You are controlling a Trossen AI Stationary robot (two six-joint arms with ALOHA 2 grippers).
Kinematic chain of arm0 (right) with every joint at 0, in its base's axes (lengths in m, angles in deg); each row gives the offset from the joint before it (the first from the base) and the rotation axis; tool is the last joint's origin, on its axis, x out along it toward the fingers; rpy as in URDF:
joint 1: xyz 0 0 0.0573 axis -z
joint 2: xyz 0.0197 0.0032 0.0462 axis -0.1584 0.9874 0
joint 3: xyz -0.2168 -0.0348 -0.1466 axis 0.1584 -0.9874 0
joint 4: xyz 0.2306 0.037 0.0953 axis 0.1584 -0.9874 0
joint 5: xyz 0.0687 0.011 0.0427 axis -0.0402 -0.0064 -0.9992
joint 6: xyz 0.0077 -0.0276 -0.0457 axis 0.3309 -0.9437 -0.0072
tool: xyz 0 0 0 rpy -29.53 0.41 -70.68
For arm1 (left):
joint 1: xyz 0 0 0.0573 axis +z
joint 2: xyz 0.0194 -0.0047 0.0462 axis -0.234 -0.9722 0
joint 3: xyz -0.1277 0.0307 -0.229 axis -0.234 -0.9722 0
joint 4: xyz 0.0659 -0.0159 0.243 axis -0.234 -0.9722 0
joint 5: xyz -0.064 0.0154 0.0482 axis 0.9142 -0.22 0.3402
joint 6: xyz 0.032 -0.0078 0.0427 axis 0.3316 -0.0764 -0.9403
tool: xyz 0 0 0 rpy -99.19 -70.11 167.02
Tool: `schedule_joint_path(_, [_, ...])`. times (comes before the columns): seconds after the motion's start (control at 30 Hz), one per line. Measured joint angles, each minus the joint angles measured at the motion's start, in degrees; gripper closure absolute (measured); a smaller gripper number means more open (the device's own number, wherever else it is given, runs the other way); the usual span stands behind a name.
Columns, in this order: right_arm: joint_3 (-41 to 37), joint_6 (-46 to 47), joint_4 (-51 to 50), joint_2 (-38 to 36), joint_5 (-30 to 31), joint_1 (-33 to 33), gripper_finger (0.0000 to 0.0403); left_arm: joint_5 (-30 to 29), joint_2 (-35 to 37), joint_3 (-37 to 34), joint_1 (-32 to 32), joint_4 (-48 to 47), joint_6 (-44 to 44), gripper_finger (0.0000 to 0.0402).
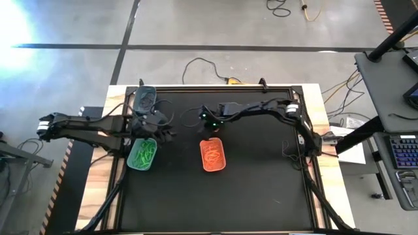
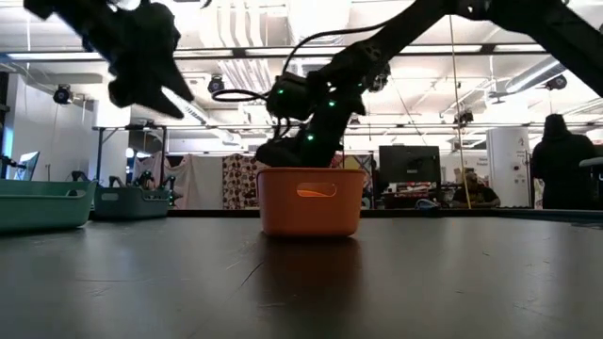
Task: Sort rubber bands into baskets
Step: Move the orange rubber band, then put the orange rubber band into the orange bin
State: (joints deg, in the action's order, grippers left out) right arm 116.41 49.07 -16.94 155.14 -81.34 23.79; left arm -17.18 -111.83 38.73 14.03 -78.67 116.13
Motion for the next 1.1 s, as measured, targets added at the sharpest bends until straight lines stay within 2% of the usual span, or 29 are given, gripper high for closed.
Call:
schedule_joint_path(0.13, [4.4,0.6,-2.0,2.3,0.0,0.0,0.0342,0.0,-0.8,-5.4,-0.1,8.5,2.2,0.018])
schedule_joint_path(0.3, [7.0,-0.4,-9.1,1.5,0.1,0.0,0.0269,0.0,-3.0,-11.0,0.0,23.4,-1.2,0.018])
schedule_joint_path(0.4, [8.8,-6.0,-19.8,-1.4,0.7,-0.1,0.0231,-4.3,-4.8,-12.8,0.2,26.9,-2.9,0.018])
schedule_joint_path(0.47, [9.3,-8.0,-27.0,-4.3,3.8,-1.0,0.0212,-8.4,-6.3,-13.1,0.6,27.2,-3.8,0.018])
schedule_joint_path(0.57, [9.0,-8.8,-33.7,-9.4,9.1,-3.2,0.0194,-10.4,-9.6,-13.1,2.0,27.5,-15.6,0.0184])
schedule_joint_path(0.7, [8.2,-7.6,-35.8,-17.1,11.2,-6.6,0.0183,-7.4,-15.3,-12.1,3.0,27.4,-41.1,0.0212])
schedule_joint_path(0.87, [6.7,-1.2,-35.2,-25.1,12.3,-11.6,0.0181,-7.7,-22.8,-7.6,4.9,29.0,-41.9,0.0251])
schedule_joint_path(0.93, [5.9,3.3,-34.5,-28.0,13.6,-13.8,0.0181,-6.2,-25.3,-6.7,6.7,31.7,-47.2,0.0262])
schedule_joint_path(0.97, [5.5,5.3,-34.0,-29.3,15.0,-15.0,0.0181,-3.5,-26.4,-6.3,7.9,33.8,-49.9,0.0265])
schedule_joint_path(1.03, [4.7,8.0,-33.3,-31.2,18.4,-17.4,0.0181,5.1,-28.9,-5.5,10.6,38.0,-54.7,0.0271])
schedule_joint_path(1.1, [4.4,10.6,-32.9,-32.2,20.8,-19.5,0.0181,13.9,-31.8,-3.9,12.8,38.4,-58.5,0.0275])
